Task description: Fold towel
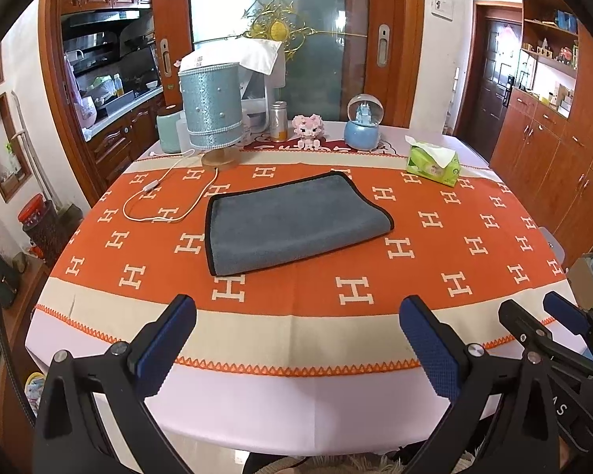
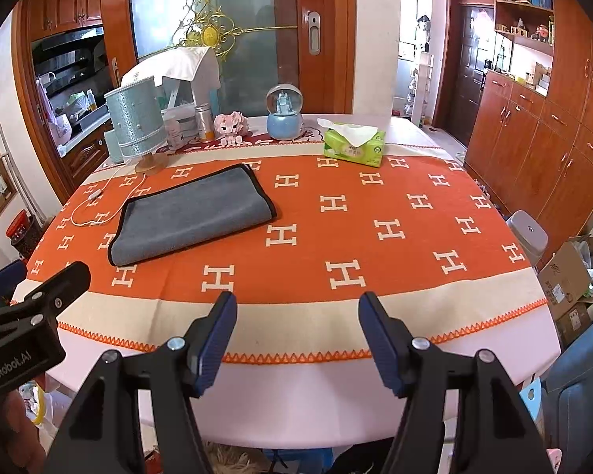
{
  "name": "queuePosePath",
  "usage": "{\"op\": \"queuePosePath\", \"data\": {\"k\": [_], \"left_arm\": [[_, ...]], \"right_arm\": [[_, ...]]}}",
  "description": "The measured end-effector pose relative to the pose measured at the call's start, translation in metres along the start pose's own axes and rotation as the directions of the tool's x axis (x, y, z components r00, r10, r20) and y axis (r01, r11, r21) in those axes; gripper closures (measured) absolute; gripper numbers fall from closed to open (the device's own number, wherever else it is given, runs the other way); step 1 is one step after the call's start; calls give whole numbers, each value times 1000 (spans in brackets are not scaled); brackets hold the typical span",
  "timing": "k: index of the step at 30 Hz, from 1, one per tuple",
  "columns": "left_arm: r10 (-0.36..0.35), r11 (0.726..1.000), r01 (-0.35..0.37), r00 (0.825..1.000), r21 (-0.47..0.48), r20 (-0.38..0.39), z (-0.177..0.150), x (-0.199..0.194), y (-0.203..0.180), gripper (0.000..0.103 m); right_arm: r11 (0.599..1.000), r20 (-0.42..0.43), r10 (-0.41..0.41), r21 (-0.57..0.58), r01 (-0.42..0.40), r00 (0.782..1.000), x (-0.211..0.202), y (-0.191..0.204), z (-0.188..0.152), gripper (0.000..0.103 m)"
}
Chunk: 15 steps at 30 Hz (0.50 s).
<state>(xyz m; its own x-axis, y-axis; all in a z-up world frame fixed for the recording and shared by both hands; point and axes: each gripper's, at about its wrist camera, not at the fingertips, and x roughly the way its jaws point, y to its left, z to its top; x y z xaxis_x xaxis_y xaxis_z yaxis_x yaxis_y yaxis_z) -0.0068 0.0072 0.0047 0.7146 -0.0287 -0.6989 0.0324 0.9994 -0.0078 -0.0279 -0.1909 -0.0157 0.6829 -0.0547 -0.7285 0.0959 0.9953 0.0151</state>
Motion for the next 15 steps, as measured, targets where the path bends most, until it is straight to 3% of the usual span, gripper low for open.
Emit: {"op": "queuePosePath", "data": {"k": [15], "left_arm": [[0, 1000, 0, 1000, 3, -2, 1, -1, -1, 1]], "right_arm": [[1000, -2, 0, 3, 0, 1000, 1, 0, 1, 39]]}}
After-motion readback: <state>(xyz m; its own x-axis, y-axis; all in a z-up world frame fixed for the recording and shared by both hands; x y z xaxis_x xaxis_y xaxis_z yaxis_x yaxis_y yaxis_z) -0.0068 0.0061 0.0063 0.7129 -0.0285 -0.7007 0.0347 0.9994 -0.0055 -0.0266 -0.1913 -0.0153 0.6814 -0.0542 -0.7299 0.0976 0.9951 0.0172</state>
